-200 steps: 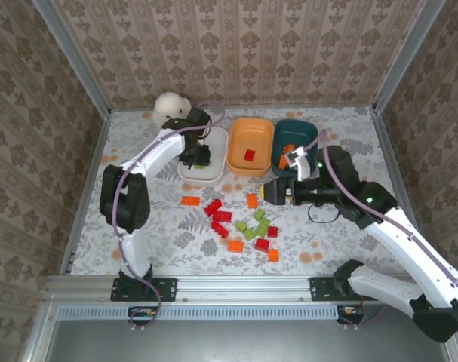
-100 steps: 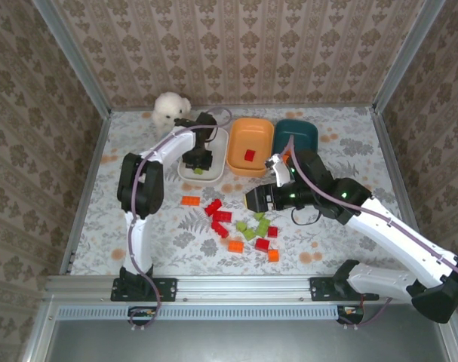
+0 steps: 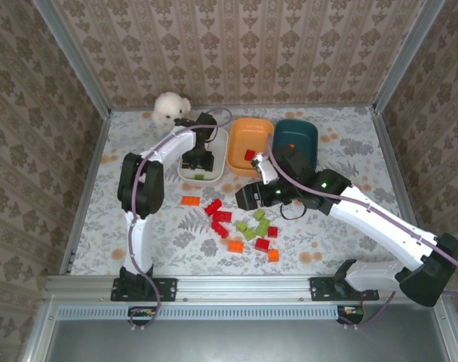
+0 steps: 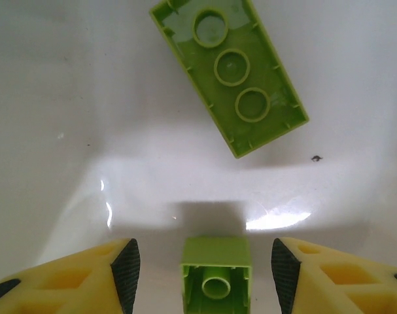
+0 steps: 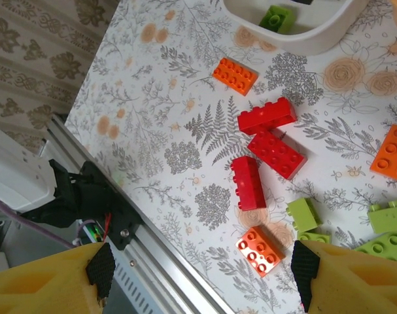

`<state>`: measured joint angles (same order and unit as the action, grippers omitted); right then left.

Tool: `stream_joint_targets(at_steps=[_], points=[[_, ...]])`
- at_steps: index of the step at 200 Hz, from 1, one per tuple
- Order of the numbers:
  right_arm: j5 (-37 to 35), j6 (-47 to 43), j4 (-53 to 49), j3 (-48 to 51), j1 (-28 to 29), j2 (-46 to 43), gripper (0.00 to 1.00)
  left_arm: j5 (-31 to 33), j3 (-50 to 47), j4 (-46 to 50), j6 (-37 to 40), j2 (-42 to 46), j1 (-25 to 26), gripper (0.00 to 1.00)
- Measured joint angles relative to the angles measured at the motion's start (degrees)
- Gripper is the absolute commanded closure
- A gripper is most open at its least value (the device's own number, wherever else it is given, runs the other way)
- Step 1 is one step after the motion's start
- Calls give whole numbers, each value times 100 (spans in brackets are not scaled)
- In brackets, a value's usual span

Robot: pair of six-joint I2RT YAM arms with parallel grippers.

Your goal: Sort the legos into containers by color

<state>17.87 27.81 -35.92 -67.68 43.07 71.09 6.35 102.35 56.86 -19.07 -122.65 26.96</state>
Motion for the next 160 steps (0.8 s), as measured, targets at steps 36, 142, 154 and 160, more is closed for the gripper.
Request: stream_joint_targets(at_steps=[36, 142, 154, 160], points=[[-258, -369, 39, -365, 232, 531, 26, -87, 4, -131, -365, 914, -48, 37], [-1062, -1742, 151, -3261, 1196, 4841, 20, 11, -3630, -584, -2046, 7294, -1191, 35], [-1204, -1786, 72, -3657, 1196, 5204, 19, 42, -3674, -435, -2107, 7643, -1191, 35], [-1268, -1812, 39, -3840, 1196, 5372, 18, 57, -3670, -361, -2131, 7770, -1191, 35]])
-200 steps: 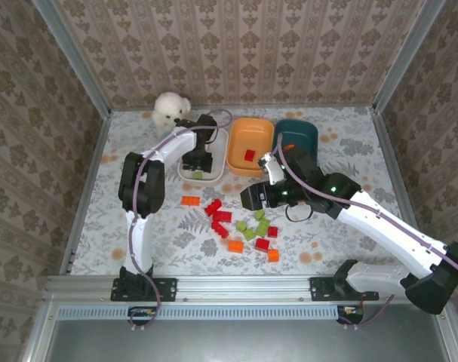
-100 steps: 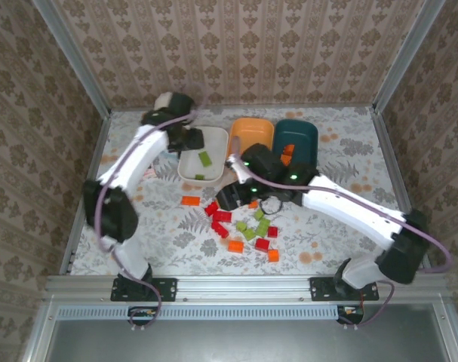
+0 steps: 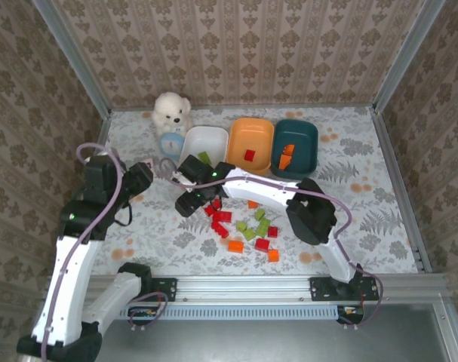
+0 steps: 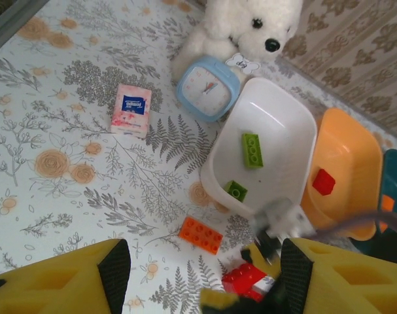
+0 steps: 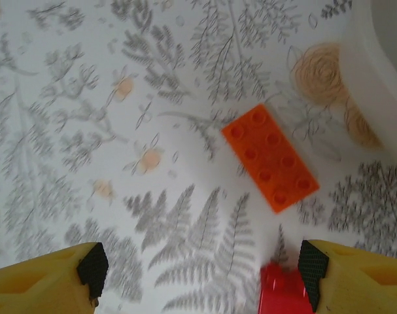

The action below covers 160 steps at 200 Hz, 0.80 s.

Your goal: Sort the legos into containers by color

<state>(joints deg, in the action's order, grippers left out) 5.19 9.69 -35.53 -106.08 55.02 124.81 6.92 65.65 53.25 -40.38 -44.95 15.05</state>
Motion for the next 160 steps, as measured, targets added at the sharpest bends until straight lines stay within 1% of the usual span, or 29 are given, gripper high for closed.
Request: stream_joint_targets(at_steps=[17, 49, 110, 160], points=[[-120, -70, -131, -402, 0, 356, 18, 37, 35, 216, -22, 205, 0, 35], [-240, -173, -343, -970, 4, 855, 18, 63, 170, 527, -13, 243, 0, 36], [-549, -317, -529, -1110, 35, 1261, 19, 42, 417, 734, 31, 282, 0, 36], [-968, -586, -522, -1233, 74, 1329, 18, -33, 420, 813, 31, 282, 0, 37]])
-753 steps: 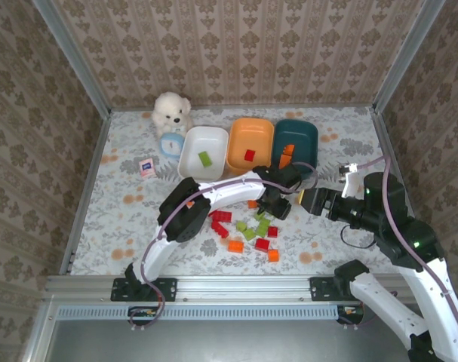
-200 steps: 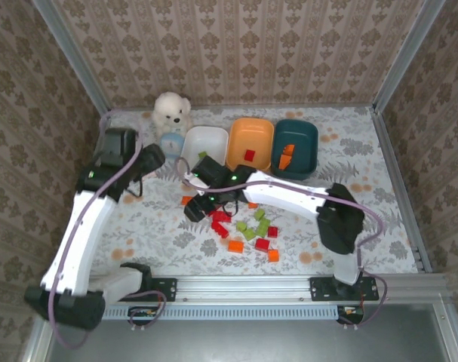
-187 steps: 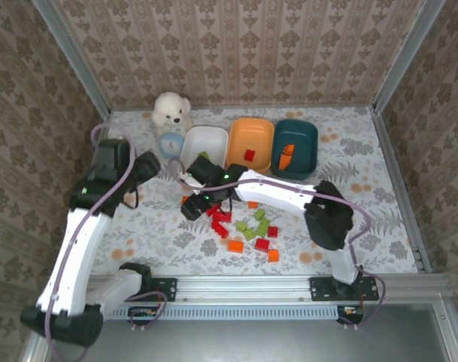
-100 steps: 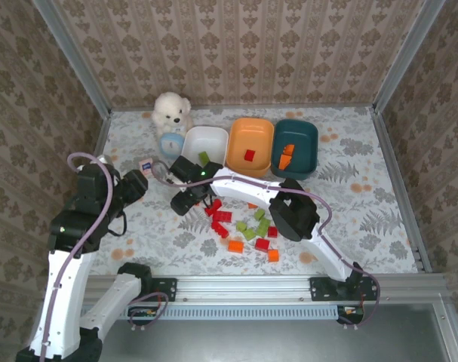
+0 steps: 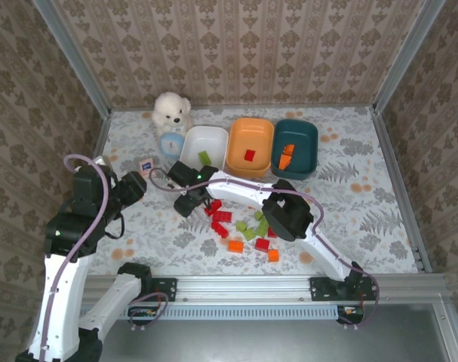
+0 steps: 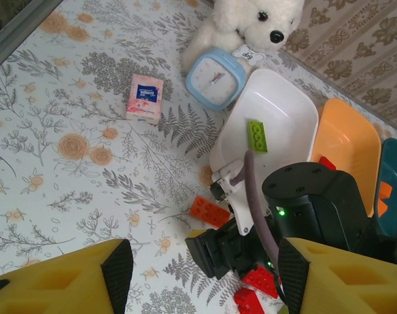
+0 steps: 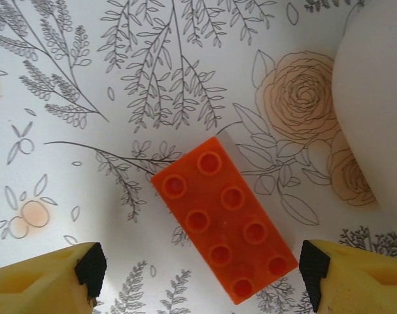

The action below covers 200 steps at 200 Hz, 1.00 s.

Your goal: Sort the legos into containers by color

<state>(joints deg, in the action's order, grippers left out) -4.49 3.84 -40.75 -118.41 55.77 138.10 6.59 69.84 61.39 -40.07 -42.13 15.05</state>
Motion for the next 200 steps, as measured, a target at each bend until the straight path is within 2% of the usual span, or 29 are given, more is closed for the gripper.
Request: stream_joint_targets(at_steps=[42, 60, 87, 127, 168, 200], points=[[-186, -203, 11, -7, 55, 144, 18, -94, 0, 0, 0, 7, 0, 38], [-151, -232, -2, -96, 55, 243, 22, -125, -2, 0, -2, 28, 0, 39], [-42, -212, 0, -195, 52, 308, 36, -153, -2, -2, -4, 37, 0, 39], [85, -146, -55, -256, 70, 341, 43, -188, -9, -4, -7, 37, 0, 40], [74, -9, -345, -610, 87, 514, 62, -208, -15, -7, -26, 37, 0, 40], [-13, 72, -341, -603, 142, 496, 67, -232, -59, -9, -26, 37, 0, 39]])
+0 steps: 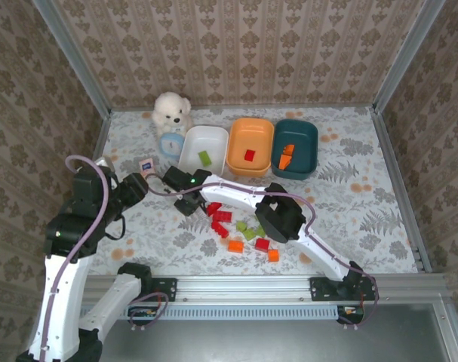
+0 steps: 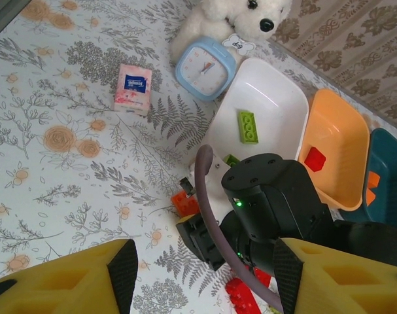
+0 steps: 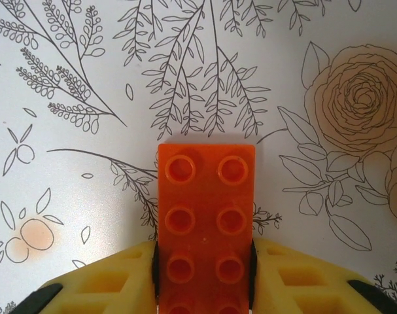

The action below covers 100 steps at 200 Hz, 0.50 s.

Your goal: Sort the legos into containers by color

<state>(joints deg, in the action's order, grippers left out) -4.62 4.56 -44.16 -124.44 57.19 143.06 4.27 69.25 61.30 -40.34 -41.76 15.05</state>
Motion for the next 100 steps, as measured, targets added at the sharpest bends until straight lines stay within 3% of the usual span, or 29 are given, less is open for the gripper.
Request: stream_joint_targets(at_steps=[51, 100], points=[[17, 372, 219, 909, 24, -693, 68, -216, 166, 109, 0, -28, 0, 37], [-2, 960, 765, 2677, -138, -2949, 68, -1327, 44, -13, 181, -133, 28, 38]])
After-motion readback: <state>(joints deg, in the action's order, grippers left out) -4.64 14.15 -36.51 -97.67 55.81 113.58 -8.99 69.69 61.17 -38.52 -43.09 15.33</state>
